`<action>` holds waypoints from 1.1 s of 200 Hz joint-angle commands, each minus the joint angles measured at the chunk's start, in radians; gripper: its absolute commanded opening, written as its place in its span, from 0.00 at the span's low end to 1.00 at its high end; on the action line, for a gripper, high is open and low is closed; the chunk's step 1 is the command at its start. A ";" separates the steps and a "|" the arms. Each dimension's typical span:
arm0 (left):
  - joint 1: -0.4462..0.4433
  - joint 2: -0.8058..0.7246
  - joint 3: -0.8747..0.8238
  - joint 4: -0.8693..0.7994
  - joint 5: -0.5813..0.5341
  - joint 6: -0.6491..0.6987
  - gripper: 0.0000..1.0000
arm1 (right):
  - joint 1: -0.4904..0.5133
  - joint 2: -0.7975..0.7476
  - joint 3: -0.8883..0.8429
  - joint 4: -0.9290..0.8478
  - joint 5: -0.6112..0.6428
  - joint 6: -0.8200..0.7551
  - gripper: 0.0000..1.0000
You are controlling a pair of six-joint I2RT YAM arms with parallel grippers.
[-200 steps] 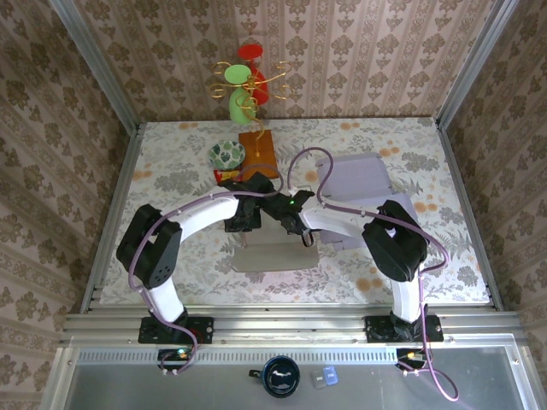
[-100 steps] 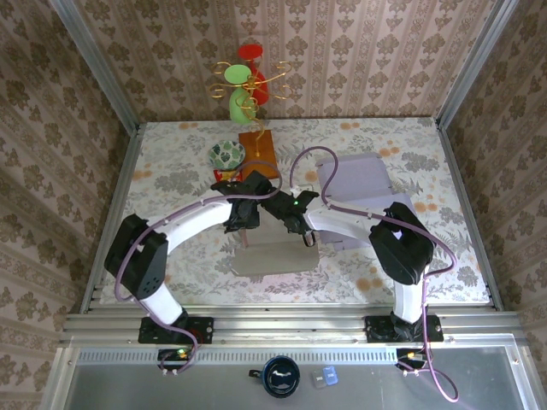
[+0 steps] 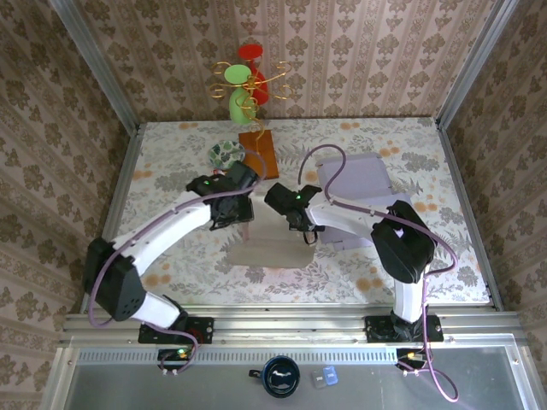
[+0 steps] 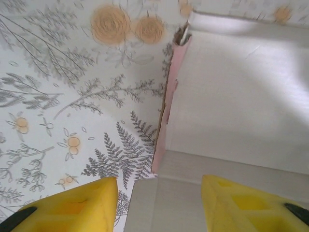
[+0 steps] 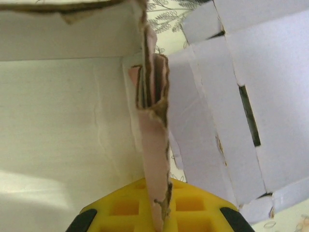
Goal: Fold the paper box
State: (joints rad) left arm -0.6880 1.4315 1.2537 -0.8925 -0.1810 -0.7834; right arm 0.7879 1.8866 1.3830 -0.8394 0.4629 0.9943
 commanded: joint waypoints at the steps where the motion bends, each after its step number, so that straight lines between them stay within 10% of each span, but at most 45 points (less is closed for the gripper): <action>1: 0.056 -0.094 0.080 -0.090 -0.054 -0.006 0.49 | -0.017 0.022 0.032 -0.100 -0.105 0.193 0.00; 90: 0.372 -0.399 -0.147 -0.197 0.023 0.036 0.28 | -0.032 0.046 0.009 -0.105 -0.457 0.719 0.00; 164: 0.342 -0.412 -0.548 0.128 0.315 -0.117 0.17 | 0.029 0.110 -0.013 0.009 -0.644 0.940 0.00; 220: 0.293 -0.260 -0.599 0.361 0.370 -0.163 0.16 | 0.033 0.011 -0.078 0.083 -0.637 0.920 0.53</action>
State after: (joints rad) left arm -0.3817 1.1179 0.6567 -0.6651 0.1436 -0.9070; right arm 0.8227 1.9732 1.3434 -0.7696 -0.1719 1.9026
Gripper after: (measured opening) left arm 0.164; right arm 0.459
